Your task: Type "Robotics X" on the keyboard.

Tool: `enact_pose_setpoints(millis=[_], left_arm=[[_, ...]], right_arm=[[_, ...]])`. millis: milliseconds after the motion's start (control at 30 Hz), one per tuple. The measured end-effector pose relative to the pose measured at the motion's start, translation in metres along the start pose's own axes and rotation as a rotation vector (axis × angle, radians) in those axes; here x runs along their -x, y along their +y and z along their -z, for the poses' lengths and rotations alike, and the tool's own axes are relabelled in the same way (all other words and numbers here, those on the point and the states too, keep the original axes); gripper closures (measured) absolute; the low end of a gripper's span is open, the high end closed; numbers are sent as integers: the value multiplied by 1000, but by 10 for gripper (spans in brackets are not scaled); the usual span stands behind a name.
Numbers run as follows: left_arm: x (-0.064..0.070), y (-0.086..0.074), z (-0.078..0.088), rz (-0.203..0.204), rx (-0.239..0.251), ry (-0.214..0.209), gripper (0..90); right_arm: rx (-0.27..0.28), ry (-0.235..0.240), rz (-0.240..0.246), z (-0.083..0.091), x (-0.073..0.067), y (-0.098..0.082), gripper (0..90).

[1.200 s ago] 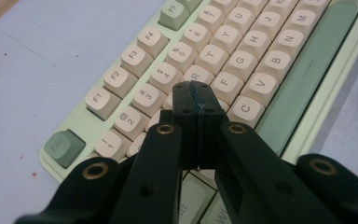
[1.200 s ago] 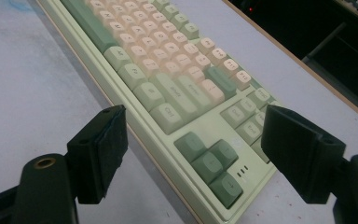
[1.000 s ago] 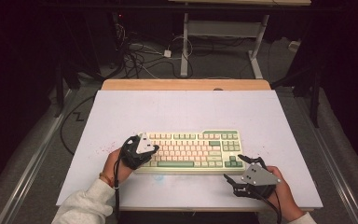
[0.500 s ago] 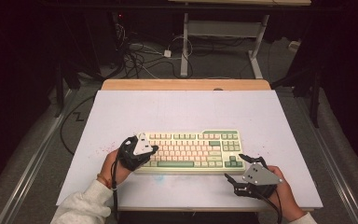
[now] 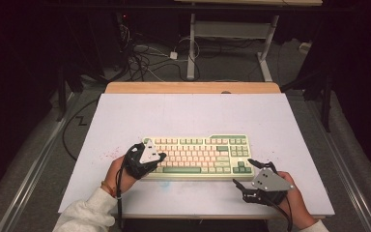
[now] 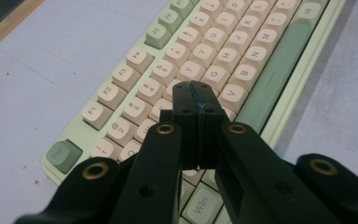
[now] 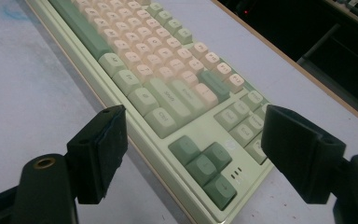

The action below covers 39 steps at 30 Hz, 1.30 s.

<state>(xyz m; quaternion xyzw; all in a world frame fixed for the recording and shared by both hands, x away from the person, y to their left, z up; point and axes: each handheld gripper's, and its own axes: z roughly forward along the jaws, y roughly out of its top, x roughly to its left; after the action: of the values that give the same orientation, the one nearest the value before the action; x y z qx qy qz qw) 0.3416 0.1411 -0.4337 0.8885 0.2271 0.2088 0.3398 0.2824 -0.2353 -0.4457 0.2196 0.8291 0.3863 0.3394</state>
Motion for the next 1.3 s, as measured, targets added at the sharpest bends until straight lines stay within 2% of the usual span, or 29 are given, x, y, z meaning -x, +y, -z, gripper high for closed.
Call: enact_pose_setpoints(millis=[333, 933, 1300], left_arm=[[8, 3, -2, -31, -8, -23, 874], [16, 8, -4, -46, 0, -53, 875], [22, 10, -10, -67, -16, -80, 875]], right_arm=[[4, -3, -2, 0, 0, 0, 234], [3, 3, -8, 0, 1, 0, 233], [-4, 7, -3, -1, 0, 0, 234]])
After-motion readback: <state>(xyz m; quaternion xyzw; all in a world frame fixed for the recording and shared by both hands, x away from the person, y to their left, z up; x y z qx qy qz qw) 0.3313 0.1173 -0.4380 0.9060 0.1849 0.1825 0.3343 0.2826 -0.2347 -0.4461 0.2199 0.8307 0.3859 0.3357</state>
